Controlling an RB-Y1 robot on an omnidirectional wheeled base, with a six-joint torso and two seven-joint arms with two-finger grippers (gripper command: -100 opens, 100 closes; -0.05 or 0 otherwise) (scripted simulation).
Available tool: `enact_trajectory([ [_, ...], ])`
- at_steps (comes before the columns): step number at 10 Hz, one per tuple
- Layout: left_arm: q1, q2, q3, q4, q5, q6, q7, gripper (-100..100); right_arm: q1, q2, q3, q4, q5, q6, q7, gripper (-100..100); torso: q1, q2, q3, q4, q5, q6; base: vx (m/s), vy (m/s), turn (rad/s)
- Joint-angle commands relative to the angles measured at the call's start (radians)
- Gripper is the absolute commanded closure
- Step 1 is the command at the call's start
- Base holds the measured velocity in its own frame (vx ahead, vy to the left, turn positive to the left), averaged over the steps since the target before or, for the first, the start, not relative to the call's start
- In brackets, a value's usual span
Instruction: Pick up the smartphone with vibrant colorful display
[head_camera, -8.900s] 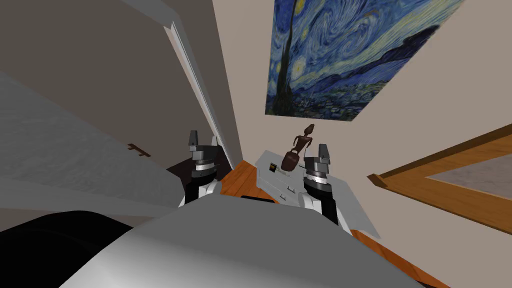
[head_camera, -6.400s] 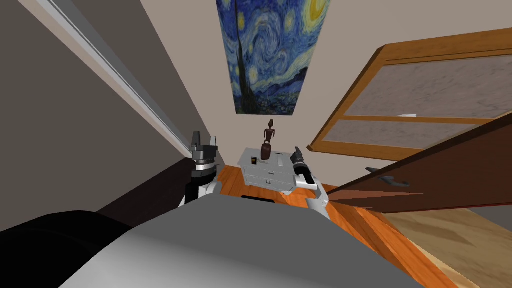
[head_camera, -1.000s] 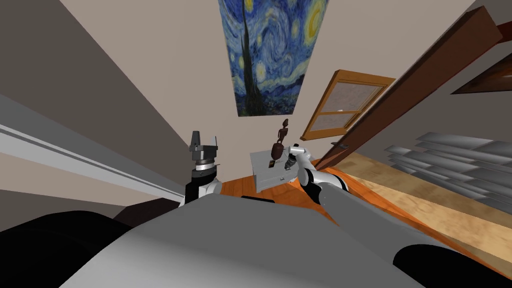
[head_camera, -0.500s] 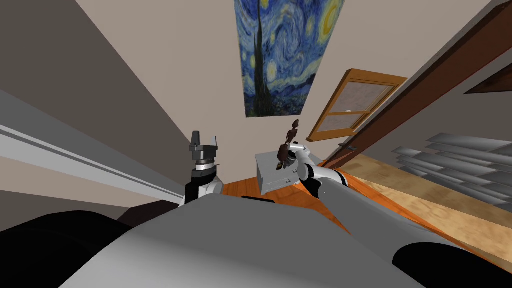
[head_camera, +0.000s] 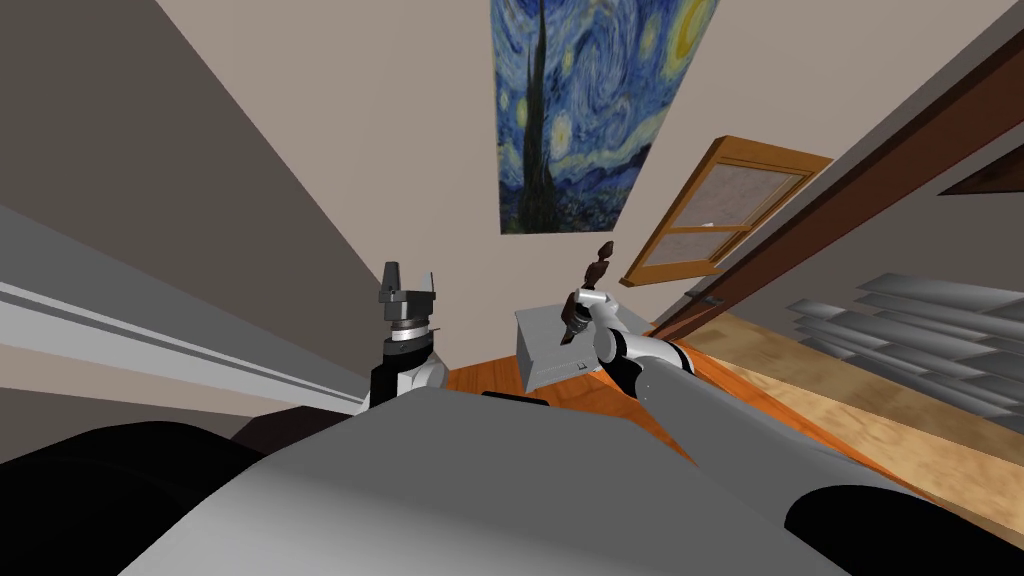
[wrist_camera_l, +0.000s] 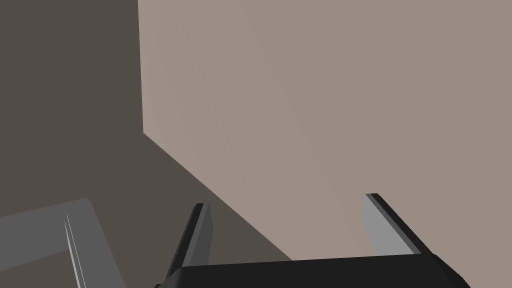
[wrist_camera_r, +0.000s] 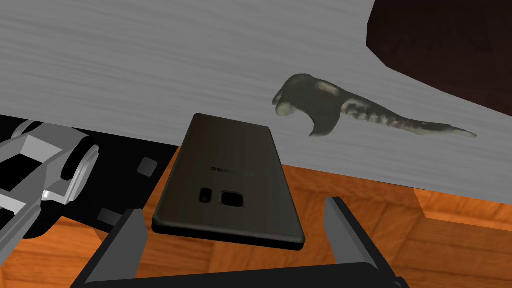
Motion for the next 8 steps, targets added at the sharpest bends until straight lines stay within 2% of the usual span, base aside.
enact_trajectory([
  [1,0.0,0.0,0.0,0.0,0.0,0.0,0.0,0,0.016,0.001,0.0,0.008,-0.005,-0.029,0.008,-100,0.0,0.0,0.0,0.0,0.0,0.0,0.019,0.009,-0.028],
  [2,0.0,0.0,0.0,0.0,0.0,0.0,0.0,0,0.003,-0.001,0.0,0.02,-0.002,-0.024,0.003,-100,0.0,0.0,0.0,0.0,0.0,0.0,0.008,0.004,-0.006],
  [3,0.0,0.0,0.0,0.0,0.0,0.0,0.0,0,0.003,-0.001,0.0,0.022,-0.003,-0.029,0.004,100,0.0,0.0,0.0,0.0,0.0,0.0,0.0,0.0,0.0],
  [7,0.0,0.0,0.0,0.0,0.0,0.0,0.0,0,0.003,0.0,0.001,0.022,-0.003,-0.029,0.005,100,-0.001,0.001,0.0,0.0,0.0,0.001,0.0,0.0,0.0],
  [8,0.0,0.0,0.0,0.0,0.0,0.0,0.0,0,0.003,0.0,0.001,0.022,-0.003,-0.029,0.005,0,-0.001,0.001,0.0,0.0,0.0,0.001,0.0,0.0,0.0],
])
